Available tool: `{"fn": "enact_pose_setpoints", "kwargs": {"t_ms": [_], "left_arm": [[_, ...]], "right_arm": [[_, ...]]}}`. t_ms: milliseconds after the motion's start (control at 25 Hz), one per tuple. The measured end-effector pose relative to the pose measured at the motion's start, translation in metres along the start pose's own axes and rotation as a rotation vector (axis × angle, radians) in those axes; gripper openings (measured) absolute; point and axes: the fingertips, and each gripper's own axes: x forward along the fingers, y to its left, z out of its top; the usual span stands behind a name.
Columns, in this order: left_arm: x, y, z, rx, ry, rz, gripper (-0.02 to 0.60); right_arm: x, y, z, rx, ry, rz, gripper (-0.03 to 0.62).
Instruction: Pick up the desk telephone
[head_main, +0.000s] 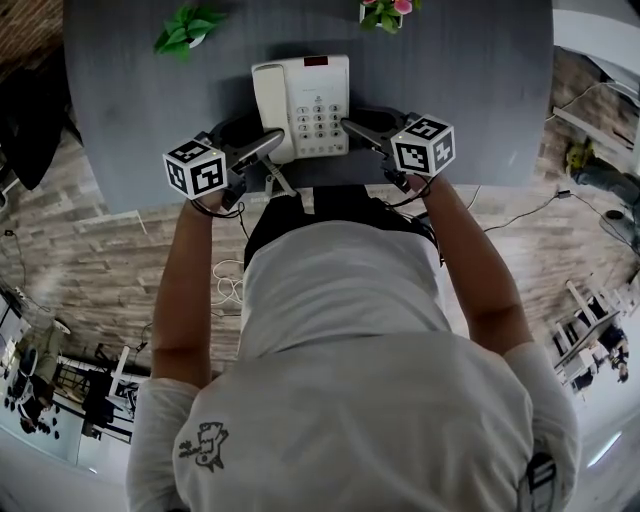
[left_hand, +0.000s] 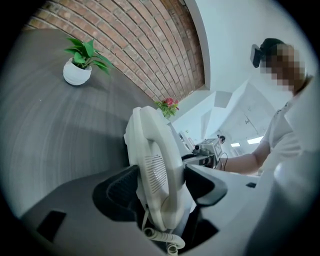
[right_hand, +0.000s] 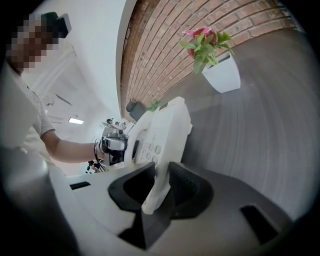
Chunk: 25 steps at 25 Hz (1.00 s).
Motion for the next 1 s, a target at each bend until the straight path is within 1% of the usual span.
{"fn": "enact_pose_setpoints", "kwargs": {"t_ms": [360,680,1000], "left_arm": [[0.0002,-0.0018,0.0003,-0.002,0.017,-0.013,0.307],[0.0010,-0.0005,0.0000,-0.018,0.007,-0.013,0.293],[0.0002,-0.0048,-0.0081,-0.035,0.031,-0.008,0.291]], "right_arm": [[-0.0018,0.0005,-0.0006,0.018,0.012,-0.010,0.089],[-0.0015,-0.0005,-0.0025,0.042,0.019,-0.028,0.084],[-0.0045,0.0038,-0.0101,0.056,0.040,-0.039,0.083]]}}
